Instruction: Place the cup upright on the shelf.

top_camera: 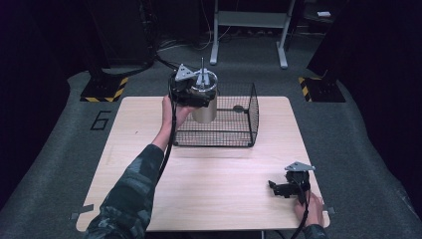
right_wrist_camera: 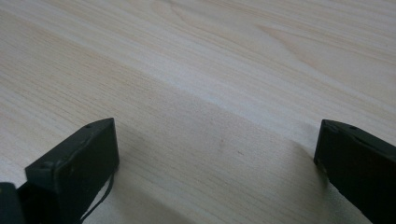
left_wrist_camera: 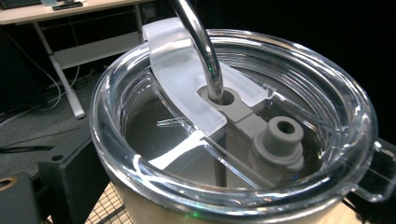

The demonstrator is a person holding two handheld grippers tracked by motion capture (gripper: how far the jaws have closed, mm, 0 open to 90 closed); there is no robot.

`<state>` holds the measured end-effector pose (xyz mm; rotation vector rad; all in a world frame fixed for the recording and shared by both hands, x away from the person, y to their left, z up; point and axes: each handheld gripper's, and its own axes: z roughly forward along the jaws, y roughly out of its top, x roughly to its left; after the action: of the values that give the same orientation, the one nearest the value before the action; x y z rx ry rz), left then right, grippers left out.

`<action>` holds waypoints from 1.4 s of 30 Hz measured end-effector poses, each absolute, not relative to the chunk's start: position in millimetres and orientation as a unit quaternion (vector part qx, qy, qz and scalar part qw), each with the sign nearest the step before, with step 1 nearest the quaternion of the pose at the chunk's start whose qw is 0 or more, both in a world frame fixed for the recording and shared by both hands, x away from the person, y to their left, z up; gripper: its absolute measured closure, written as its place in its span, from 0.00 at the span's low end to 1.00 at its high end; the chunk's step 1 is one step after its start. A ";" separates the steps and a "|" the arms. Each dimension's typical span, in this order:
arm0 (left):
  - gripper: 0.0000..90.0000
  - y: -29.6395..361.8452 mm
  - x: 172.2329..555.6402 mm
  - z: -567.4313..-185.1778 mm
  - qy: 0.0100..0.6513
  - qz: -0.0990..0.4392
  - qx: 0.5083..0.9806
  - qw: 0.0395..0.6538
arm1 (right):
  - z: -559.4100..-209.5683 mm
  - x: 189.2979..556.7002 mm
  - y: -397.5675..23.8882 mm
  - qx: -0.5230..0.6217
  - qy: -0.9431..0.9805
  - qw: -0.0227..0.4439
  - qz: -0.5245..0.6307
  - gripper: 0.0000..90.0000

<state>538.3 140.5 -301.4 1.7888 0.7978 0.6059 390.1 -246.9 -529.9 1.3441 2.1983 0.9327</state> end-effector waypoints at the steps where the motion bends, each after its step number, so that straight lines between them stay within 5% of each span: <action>1: 0.04 139.3 540.0 -302.7 0.333 0.256 0.744 0.519 | -529.7 389.7 -246.7 0.483 0.786 0.197 0.333 0.00; 42: 0.04 102.6 578.4 -387.0 0.406 0.240 0.748 0.467 | -530.2 390.2 -246.8 0.480 0.785 0.202 0.334 0.00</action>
<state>578.4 102.6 -387.0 1.8352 0.9960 0.5895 390.2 -246.8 -530.2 1.3407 2.1929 0.9329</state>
